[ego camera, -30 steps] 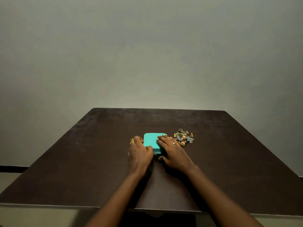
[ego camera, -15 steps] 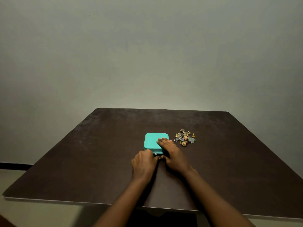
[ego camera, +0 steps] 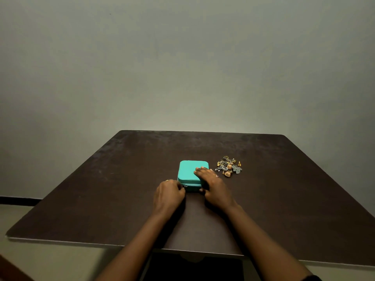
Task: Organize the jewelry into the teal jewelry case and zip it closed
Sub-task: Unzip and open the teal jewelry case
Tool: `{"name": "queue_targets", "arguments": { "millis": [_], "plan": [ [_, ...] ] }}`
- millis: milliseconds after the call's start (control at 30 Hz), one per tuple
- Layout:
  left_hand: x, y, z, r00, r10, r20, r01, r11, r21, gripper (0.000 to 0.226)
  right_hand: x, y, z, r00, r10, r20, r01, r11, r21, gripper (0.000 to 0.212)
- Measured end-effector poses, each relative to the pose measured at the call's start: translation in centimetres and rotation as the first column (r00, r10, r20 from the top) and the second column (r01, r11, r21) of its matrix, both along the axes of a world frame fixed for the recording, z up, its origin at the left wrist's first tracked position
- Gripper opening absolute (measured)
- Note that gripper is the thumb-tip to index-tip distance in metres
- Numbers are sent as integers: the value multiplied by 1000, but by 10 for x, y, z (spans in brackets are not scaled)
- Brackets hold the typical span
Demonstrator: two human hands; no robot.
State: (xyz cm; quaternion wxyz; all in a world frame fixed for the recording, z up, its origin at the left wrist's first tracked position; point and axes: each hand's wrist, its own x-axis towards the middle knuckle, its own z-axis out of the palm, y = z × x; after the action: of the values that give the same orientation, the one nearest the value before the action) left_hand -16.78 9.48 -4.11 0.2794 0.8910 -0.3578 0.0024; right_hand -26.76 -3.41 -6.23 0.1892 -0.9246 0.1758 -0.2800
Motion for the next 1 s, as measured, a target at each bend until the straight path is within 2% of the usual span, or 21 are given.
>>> {"name": "queue_targets", "arguments": {
  "millis": [200, 333, 533, 800, 1000],
  "plan": [
    [31, 12, 8, 994, 27, -107, -30, 999, -21, 18, -2, 1, 2, 1000, -5, 2, 5, 1000, 3, 63],
    [47, 9, 12, 993, -4, -121, -1, 999, -46, 14, -1, 1, 4, 1000, 2, 19, -4, 998, 61, 63],
    [63, -1, 10, 995, -19, -95, 15, 999, -47, 14, 1, -4, 2, 999, 13, 39, -17, 994, 108, 64],
    [84, -29, 11, 995, -41, -93, 36, 997, -64, 16, 1, -7, 4, 998, 41, 57, -45, 996, 77, 64],
    [98, -53, 13, 992, -116, -50, 116, 993, 2, 22, 1, -13, -1, 995, 68, 74, -73, 995, 64, 63]
  ]
}}
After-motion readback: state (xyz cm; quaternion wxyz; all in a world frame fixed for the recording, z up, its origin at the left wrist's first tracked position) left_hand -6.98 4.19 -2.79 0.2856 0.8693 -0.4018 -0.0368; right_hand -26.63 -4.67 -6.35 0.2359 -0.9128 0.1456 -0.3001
